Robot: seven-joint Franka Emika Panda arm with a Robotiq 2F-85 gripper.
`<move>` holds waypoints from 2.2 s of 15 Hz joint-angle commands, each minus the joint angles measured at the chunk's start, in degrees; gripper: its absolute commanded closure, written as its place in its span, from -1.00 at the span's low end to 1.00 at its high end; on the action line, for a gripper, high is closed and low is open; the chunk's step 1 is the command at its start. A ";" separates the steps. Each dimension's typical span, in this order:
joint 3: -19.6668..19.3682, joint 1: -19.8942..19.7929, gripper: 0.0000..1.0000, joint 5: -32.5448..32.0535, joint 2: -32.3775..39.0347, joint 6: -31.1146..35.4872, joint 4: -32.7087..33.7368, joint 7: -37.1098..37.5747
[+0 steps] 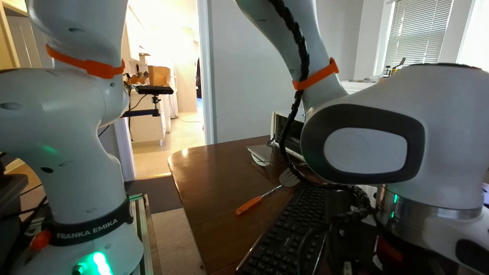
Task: Remove two objects from the tray and place them on the counter.
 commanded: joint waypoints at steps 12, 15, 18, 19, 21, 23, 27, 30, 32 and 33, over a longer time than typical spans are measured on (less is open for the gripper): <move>0.64 -1.63 0.71 1.72 1.65 1.37 0.31 -1.70; 0.75 -1.67 0.62 1.86 1.87 1.66 0.28 -1.72; 0.87 -1.67 0.69 1.92 1.96 1.92 0.23 -1.78; 0.95 -1.72 0.69 1.98 2.02 2.04 0.23 -1.85; 1.28 -1.97 0.67 2.41 2.21 2.32 0.26 -2.12; 1.42 -2.04 0.67 2.54 2.39 2.71 0.25 -2.30; 1.74 -2.29 0.63 3.20 2.33 2.72 0.24 -3.03; 1.64 -2.37 0.66 3.14 2.09 2.51 0.20 -3.14; 1.59 -2.49 0.64 3.16 1.81 2.47 0.05 -3.25; 1.55 -2.54 0.60 3.12 1.79 2.42 0.03 -3.29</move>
